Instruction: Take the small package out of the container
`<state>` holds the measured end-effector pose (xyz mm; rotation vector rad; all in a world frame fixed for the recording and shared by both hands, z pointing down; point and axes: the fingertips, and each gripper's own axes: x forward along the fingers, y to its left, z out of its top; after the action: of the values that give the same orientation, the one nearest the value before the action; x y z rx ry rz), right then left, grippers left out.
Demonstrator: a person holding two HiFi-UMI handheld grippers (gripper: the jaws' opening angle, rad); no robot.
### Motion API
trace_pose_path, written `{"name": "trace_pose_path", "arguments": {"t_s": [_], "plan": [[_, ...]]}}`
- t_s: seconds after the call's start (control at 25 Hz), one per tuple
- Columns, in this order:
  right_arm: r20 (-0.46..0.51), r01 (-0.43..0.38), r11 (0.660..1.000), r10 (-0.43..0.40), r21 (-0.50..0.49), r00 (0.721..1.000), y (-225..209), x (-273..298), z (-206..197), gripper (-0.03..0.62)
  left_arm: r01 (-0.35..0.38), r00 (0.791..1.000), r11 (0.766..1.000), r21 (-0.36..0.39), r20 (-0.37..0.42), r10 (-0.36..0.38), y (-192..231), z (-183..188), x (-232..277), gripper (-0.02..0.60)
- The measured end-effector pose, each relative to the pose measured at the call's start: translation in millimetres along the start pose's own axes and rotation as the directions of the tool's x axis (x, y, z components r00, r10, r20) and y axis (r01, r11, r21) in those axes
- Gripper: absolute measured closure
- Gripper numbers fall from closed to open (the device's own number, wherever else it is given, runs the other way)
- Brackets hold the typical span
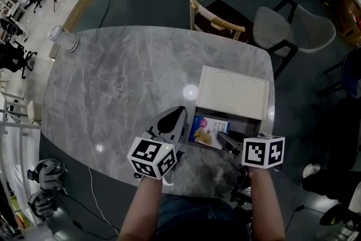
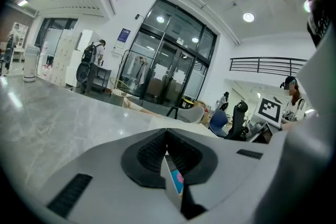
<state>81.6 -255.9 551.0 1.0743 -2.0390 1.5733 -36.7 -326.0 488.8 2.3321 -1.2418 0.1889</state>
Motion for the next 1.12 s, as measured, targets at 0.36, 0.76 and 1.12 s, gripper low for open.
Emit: {"name": "trace_pose_path", "arguments": {"t_s": [0.36, 0.76, 1.12], "plan": [[0.063, -0.032, 0.999, 0.032, 0.001, 0.998, 21, -14, 16, 0.5, 0.002, 1.0, 0.999, 0.036, 0.029, -0.003, -10, 15, -11, 0.569], [0.188, -0.104, 0.99, 0.121, -0.099, 0.975, 41, -55, 11, 0.5, -0.037, 0.996, 0.995, 0.094, 0.082, 0.029, -52, 12, -55, 0.569], [0.326, -0.149, 0.964, 0.216, -0.218, 0.92, 70, -90, -6, 0.5, -0.065, 0.99, 0.989, 0.131, 0.129, 0.048, -79, 8, -97, 0.569]]}}
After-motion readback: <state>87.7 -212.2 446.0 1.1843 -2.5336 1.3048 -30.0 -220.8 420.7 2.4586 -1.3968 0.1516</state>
